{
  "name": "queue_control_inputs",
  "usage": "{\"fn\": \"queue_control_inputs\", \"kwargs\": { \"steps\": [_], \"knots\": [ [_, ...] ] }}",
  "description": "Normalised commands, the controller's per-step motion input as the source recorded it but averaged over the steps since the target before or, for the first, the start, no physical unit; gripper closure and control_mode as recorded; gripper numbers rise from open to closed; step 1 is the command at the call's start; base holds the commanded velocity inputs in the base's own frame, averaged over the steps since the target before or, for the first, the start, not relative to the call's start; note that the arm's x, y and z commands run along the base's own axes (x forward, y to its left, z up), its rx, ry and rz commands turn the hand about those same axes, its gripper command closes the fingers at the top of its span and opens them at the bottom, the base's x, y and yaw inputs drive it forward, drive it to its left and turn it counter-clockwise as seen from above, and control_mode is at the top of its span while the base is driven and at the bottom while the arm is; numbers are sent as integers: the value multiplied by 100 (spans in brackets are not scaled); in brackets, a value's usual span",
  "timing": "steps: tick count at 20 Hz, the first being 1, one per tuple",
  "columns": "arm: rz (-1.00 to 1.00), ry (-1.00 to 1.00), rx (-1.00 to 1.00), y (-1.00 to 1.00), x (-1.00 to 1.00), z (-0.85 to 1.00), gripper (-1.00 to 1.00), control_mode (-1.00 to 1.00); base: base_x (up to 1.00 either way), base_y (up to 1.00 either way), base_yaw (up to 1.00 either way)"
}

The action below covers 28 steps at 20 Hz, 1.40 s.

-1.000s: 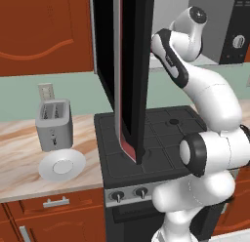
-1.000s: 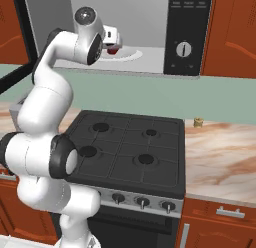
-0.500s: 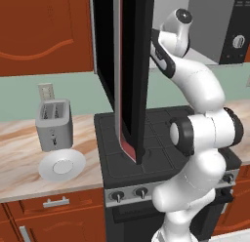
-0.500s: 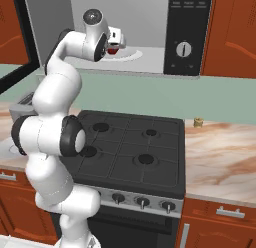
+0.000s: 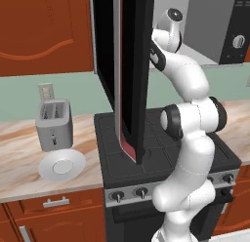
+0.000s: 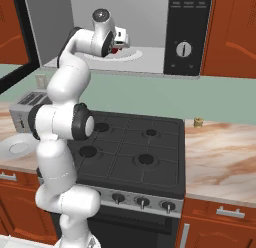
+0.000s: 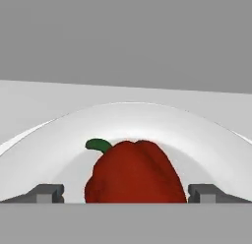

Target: Pick the bell pepper from the microwave and place it on plate located on the counter.

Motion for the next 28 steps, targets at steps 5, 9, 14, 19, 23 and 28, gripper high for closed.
{"fn": "queue_control_inputs", "kwargs": {
  "steps": [5,9,14,19,23,28],
  "knots": [
    [0,10,0,-11,39,0,-100,-100,0,0,0],
    [0,11,0,0,7,-6,-100,-100,0,0,0],
    [-3,8,0,0,-1,-38,-100,-100,0,0,0],
    [-3,0,0,0,-4,-44,100,-100,0,0,0],
    [-1,0,0,0,0,-8,100,-100,0,0,0],
    [0,-2,1,0,-14,-2,100,-100,0,0,0]
  ]
}}
